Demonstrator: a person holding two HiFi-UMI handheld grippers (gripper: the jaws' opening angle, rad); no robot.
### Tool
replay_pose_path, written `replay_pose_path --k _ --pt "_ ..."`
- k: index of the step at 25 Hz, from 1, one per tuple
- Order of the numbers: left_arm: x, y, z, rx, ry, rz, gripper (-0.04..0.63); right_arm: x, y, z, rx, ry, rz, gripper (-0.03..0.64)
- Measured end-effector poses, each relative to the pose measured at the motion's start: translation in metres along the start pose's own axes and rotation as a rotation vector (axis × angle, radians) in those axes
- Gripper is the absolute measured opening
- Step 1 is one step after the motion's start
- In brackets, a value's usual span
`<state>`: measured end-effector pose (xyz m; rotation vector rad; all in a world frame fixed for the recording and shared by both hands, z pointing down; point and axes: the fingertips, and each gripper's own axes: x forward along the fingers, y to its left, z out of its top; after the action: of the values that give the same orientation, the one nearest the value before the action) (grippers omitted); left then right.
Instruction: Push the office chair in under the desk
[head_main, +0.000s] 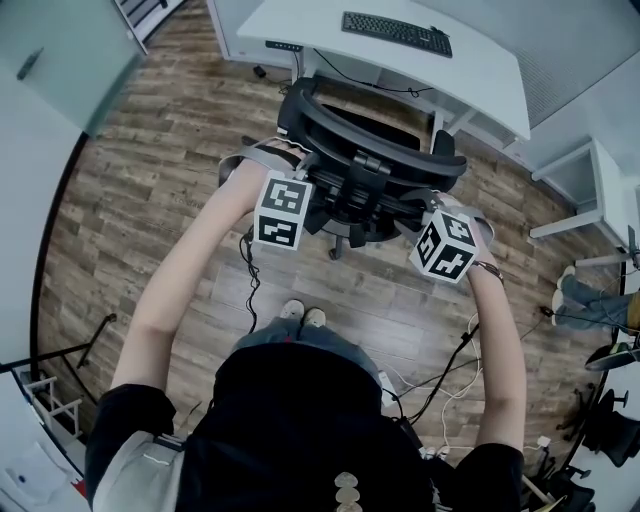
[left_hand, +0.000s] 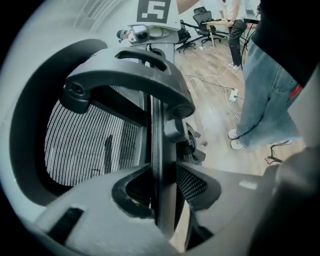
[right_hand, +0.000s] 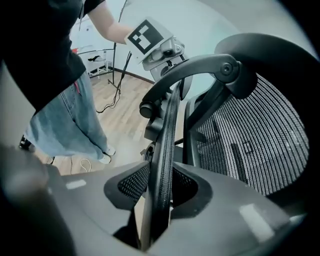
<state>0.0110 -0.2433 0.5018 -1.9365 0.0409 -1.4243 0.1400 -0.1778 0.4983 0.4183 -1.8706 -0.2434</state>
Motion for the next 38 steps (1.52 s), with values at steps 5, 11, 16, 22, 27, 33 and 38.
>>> replay_pose_path --k 5,11,16,22,27,33,38 --pt "0.006 0.006 -0.001 -0.026 0.013 -0.042 0.135 0.002 -0.008 -0.004 0.027 -0.011 -0.004 0.127" --pt "0.005 0.008 0.000 -0.035 0.022 -0.048 0.135 -0.001 -0.009 -0.004 0.052 -0.037 -0.019 0.124" --pt "0.015 0.013 -0.005 -0.047 0.050 -0.050 0.133 0.007 -0.016 -0.006 0.051 -0.046 -0.039 0.123" --pt "0.031 0.038 -0.006 -0.063 0.043 -0.044 0.135 0.012 -0.043 -0.020 0.057 -0.062 -0.040 0.123" --pt "0.037 0.042 -0.005 -0.071 0.027 -0.023 0.137 0.015 -0.048 -0.024 0.056 -0.069 -0.047 0.123" --pt "0.072 0.092 -0.003 -0.080 0.027 -0.017 0.138 0.027 -0.097 -0.052 0.059 -0.080 -0.034 0.126" --pt "0.103 0.143 -0.005 -0.095 0.010 -0.035 0.140 0.038 -0.148 -0.076 0.071 -0.085 -0.001 0.130"
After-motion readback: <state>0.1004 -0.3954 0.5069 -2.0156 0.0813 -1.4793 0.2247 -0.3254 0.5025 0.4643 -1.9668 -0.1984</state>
